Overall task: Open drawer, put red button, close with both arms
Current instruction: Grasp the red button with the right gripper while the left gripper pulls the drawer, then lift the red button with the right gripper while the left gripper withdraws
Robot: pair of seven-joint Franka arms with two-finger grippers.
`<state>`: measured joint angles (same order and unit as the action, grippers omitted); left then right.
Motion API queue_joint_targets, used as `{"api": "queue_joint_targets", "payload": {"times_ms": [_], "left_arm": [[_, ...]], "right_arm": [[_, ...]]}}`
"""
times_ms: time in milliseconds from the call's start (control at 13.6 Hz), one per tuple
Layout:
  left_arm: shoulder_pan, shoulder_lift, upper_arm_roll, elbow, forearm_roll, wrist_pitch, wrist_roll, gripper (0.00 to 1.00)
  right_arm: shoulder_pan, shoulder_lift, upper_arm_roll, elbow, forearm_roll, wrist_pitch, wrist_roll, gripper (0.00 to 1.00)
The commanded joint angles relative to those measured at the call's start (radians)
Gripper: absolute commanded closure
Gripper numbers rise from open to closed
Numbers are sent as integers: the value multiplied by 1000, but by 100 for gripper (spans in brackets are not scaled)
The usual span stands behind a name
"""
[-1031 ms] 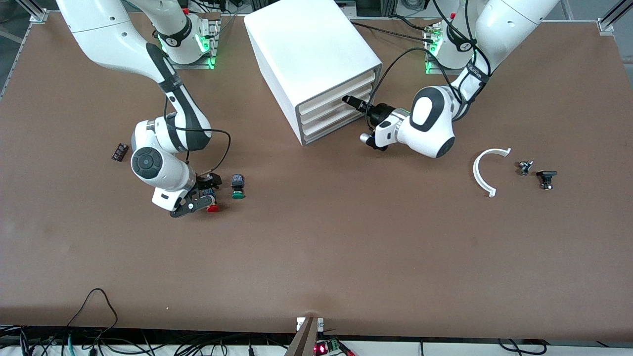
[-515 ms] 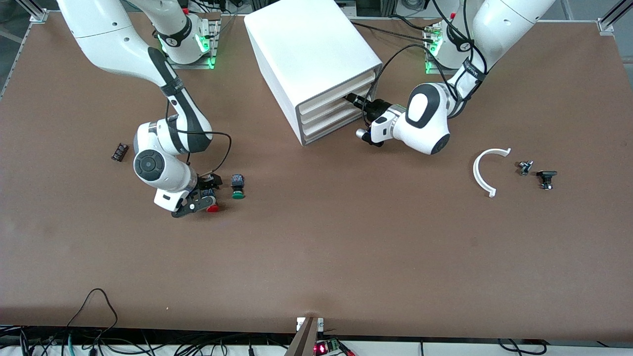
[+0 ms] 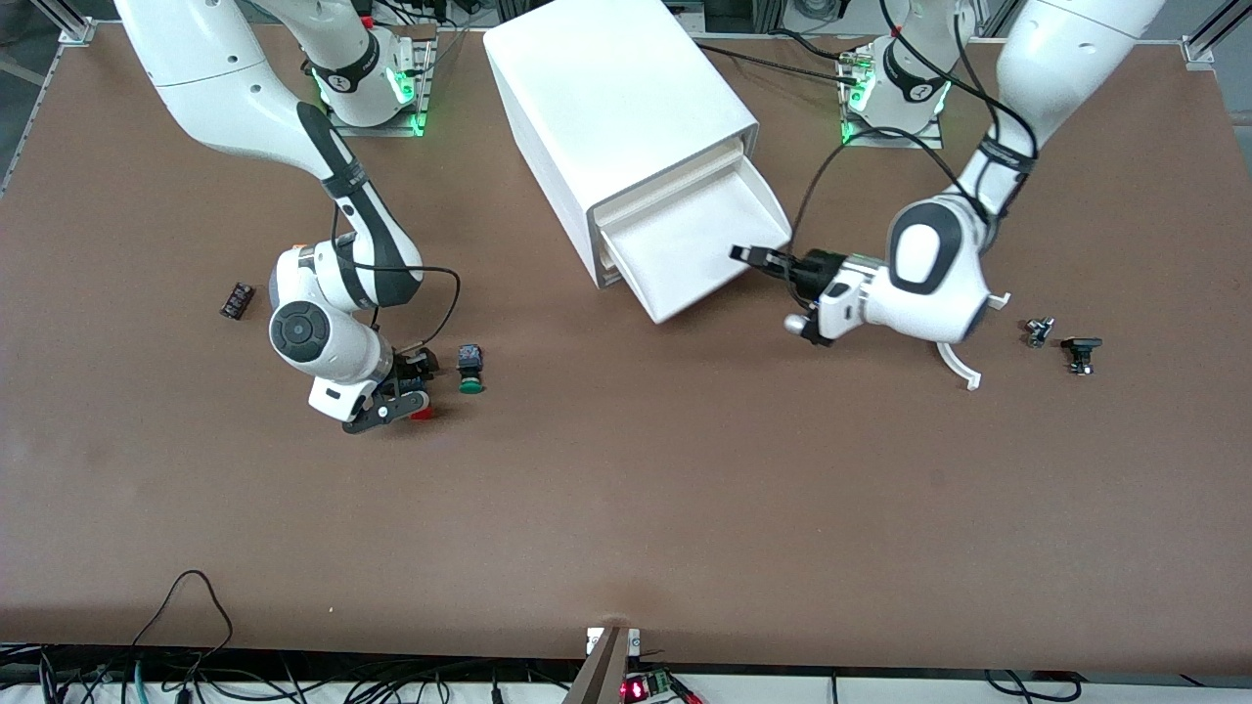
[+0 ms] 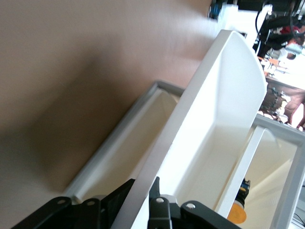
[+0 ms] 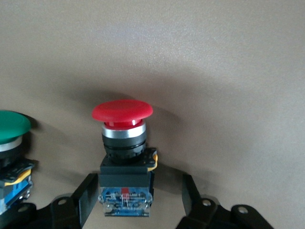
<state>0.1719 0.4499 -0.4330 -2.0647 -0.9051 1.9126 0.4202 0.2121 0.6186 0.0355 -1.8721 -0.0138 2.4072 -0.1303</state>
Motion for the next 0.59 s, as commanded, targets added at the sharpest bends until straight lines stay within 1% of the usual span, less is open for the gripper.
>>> {"api": "queue_joint_targets", "payload": {"times_ms": [0, 74, 147, 294, 368, 442, 515], "left_arm": [[1, -16, 20, 12, 68, 39, -43, 82], [8, -26, 20, 11, 68, 42, -40, 10], [14, -33, 20, 12, 66, 45, -34, 0], [53, -88, 26, 14, 74, 69, -34, 0], [75, -127, 42, 15, 110, 101, -35, 0], [93, -166, 48, 44, 167, 140, -40, 0], [115, -192, 51, 70, 214, 149, -41, 0]], "right_arm": [[-4, 9, 4, 28, 11, -2, -5, 53], [-4, 9, 4, 45, 11, -8, -9, 60], [-4, 9, 6, 47, 11, -8, -11, 65], [-4, 6, 6, 48, 9, -8, -12, 79], [-4, 3, 6, 53, 9, -11, -14, 82], [-4, -3, 6, 60, 9, -25, -15, 83], [-4, -10, 6, 94, 9, -61, -18, 83]]}}
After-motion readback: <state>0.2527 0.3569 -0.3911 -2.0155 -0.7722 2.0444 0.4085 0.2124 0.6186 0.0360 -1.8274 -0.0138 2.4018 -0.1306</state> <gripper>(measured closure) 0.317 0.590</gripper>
